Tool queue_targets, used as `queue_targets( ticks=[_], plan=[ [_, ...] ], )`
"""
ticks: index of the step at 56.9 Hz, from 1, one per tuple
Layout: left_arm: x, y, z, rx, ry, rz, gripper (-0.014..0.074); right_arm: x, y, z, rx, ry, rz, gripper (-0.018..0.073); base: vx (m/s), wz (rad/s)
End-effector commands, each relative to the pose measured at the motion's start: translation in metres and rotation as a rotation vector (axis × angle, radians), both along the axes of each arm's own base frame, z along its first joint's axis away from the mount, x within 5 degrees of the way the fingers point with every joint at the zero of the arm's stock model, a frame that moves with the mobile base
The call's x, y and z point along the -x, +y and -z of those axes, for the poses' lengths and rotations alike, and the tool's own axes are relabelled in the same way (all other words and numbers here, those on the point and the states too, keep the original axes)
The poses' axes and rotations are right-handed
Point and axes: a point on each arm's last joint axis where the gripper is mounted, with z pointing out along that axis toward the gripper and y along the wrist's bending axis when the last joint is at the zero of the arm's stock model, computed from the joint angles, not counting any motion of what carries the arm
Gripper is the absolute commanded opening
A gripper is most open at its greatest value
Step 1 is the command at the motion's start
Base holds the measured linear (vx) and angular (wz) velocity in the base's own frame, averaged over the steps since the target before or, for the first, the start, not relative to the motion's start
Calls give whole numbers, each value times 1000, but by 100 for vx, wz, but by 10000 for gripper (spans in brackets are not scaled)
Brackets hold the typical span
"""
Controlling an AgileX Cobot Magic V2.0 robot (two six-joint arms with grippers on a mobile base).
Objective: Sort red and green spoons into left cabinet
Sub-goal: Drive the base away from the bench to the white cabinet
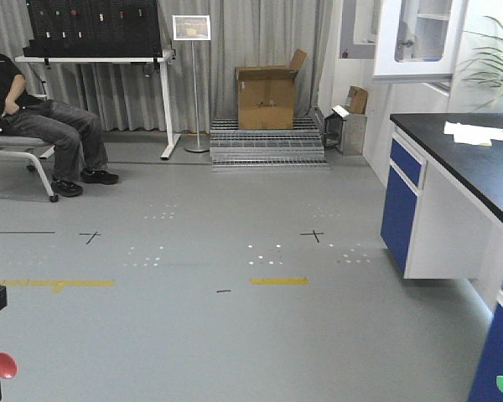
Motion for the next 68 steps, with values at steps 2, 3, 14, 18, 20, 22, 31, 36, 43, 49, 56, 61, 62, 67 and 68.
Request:
queue_targets(
  ticks=[2, 3, 14, 18, 20, 22, 31, 36, 43, 49, 56, 61, 62, 67, 68],
  plan=[
    [2, -5, -15, 42, -71, 48, -5, -1, -2, -18, -25, -107, 26, -3, 63, 6],
    [2, -5, -15, 42, -71, 48, -5, -1, -2, -18, -25, -107, 26, -3, 64, 6],
    [2, -4, -15, 42, -70, 47, -5, -1, -2, -18, -24, -104, 25, -3, 64, 5],
    [2, -4, -15, 42, -70, 47, -5, -1, -2, -18, -24, -104, 25, -3, 66, 3],
    [2, -4, -15, 42, -70, 47, -5, -1, -2, -18, -24, -104, 25, -3, 66, 2],
    [2, -4, -15, 42, -70, 47, -5, -1, -2, -18, -24, -105, 26, -3, 66, 1],
    [2, -4, -15, 42, -70, 47, -5, -1, -2, -18, -24, -104, 25, -3, 66, -1],
    [2, -4, -15, 42, -70, 47, -5, -1, -2, -18, -24, -104, 25, -3, 66, -3],
    [2, -4, -15, 40, -67, 44, -5, -1, -2, -18, -24, -104, 25, -3, 65, -7],
    [2, -4, -15, 41, -69, 45, -5, -1, -2, -18, -24, -104, 25, -3, 63, -8],
    [2, -4, -15, 41, -68, 45, -5, -1, -2, -18, -24, -105, 26, -3, 63, -6],
    [2, -4, -15, 41, -68, 44, -5, -1, -2, -18, -24, -104, 25, -3, 62, -2],
    [2, -4, -15, 41, -68, 44, -5, -1, -2, -18, -24, -104, 25, -3, 63, 0],
    [2, -5, -15, 42, -71, 48, -5, -1, -2, -18, -24, -105, 26, -3, 63, 2],
    [2, -5, -15, 42, -71, 48, -5, -1, -2, -18, -24, -105, 26, -3, 63, 3]
  ],
)
